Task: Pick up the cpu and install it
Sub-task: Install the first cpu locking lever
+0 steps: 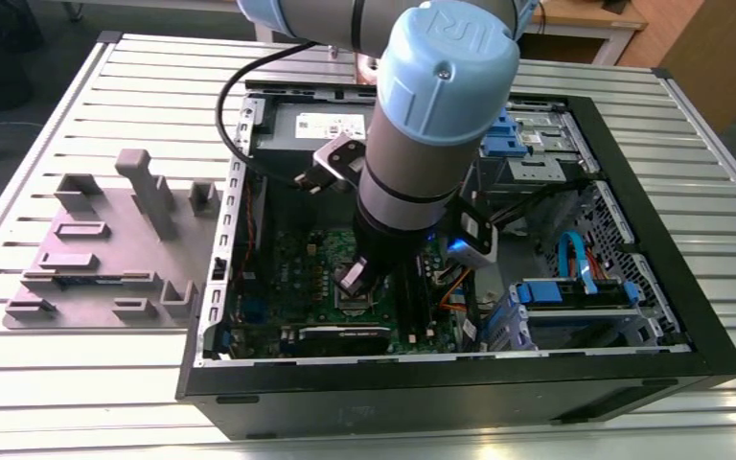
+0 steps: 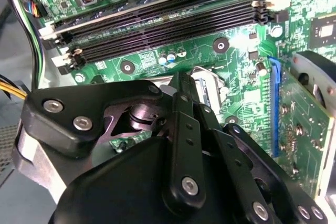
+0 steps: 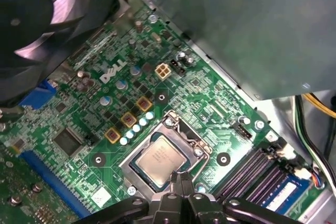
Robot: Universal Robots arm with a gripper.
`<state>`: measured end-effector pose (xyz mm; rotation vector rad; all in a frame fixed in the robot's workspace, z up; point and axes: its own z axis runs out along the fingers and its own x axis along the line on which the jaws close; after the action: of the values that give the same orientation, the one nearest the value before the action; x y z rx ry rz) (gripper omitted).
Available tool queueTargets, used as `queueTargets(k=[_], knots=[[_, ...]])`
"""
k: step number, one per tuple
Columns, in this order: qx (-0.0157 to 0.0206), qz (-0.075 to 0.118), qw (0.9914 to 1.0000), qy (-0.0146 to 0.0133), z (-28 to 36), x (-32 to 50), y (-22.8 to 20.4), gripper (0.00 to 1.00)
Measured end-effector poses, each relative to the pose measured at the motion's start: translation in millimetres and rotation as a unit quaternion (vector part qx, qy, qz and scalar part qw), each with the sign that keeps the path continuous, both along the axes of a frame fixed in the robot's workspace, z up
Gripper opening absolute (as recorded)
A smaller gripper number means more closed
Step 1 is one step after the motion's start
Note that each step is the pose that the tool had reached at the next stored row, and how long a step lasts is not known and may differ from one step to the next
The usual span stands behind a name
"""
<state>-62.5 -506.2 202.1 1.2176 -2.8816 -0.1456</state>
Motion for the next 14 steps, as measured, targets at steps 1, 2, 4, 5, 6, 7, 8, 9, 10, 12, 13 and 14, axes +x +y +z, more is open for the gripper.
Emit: queueTargets(k=[1, 2, 4, 5, 6, 7, 8, 9, 10, 12, 13, 14], knots=[[0.0, 0.005, 0.99999, 0.0, -0.6, 0.0, 0.0, 0.11], [0.0, 0.011, 0.99994, 0.0, -1.4, 0.0, 0.0, 0.11], [0.0001, 0.021, 0.99978, 0.0, -2.9, 0.1, 0.0, 0.11], [0.0001, 0.027, 0.99965, 0.0, -3.5, 0.1, 0.0, 0.11], [0.0001, 0.032, 0.9995, 0.0, -4.0, 0.2, 0.0, 0.11], [0.0, 0.035, 0.99937, 0.0, -4.2, 0.2, 0.0, 0.11], [-0.0001, 0.037, 0.99932, 0.0001, -4.2, 0.2, 0.0, 0.11], [-0.0001, 0.037, 0.99931, 0.0001, -4.3, 0.2, 0.0, 0.11], [0.0, 0.038, 0.99929, 0.0, -4.7, 0.2, 0.0, 0.11], [0.0002, 0.039, 0.99924, 0.0, -5.5, 0.9, 0.1, 0.11], [0.0001, 0.04, 0.99921, 0.0001, -6.0, 1.6, 0.0, 0.11], [0.0001, 0.041, 0.99917, 0.0002, -6.6, 2.1, 0.0, 0.11]])
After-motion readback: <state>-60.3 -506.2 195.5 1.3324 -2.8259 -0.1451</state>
